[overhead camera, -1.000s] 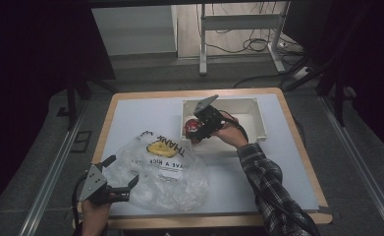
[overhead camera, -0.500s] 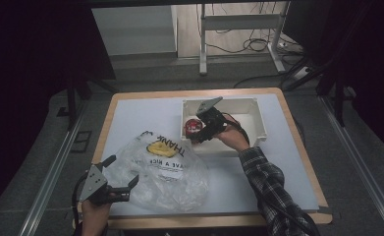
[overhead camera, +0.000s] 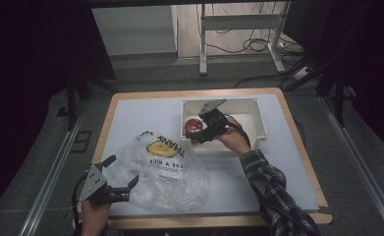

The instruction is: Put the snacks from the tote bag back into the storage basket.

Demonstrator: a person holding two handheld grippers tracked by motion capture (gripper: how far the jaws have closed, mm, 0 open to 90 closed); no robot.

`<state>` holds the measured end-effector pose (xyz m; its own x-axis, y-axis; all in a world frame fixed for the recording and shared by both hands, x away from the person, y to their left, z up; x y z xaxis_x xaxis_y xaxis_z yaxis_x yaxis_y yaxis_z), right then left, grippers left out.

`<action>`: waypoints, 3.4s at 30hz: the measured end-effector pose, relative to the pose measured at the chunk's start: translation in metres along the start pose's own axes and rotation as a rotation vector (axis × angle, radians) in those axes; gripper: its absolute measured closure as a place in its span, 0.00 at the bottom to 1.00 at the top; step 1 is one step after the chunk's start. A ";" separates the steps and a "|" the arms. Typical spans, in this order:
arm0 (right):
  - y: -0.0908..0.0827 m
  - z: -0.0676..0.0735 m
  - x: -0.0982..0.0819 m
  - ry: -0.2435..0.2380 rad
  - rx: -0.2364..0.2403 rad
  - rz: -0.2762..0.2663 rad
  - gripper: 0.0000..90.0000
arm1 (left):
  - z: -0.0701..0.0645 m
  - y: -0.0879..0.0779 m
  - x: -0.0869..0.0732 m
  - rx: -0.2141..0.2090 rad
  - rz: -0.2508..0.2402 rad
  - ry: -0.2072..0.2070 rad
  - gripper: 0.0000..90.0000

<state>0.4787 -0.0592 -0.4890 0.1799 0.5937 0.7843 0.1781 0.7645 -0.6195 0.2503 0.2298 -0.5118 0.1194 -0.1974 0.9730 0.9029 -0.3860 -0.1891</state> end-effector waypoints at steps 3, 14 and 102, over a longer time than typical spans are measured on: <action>-0.003 -0.001 0.000 0.006 -0.013 -0.019 0.05 | 0.000 0.000 0.000 -0.001 0.000 0.000 0.01; -0.010 0.004 -0.002 0.023 -0.018 -0.060 0.05 | 0.000 0.000 0.000 0.000 -0.003 -0.002 0.01; -0.086 0.065 -0.057 0.040 -0.115 -0.240 0.05 | 0.001 -0.001 0.000 0.004 -0.007 -0.007 0.01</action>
<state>0.3901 -0.1423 -0.4780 0.1570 0.3870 0.9086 0.3289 0.8470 -0.4176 0.2495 0.2310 -0.5114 0.1156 -0.1884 0.9753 0.9056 -0.3834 -0.1814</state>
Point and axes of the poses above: each handheld gripper's, and its own axes: y roughly forward along the jaws, x roughly out of its top, z roughly to its left, the point moved 4 cm from there along y, roughly forward along the jaws, and after that the axes turned 9 degrees about x, right-handed, at the moved point
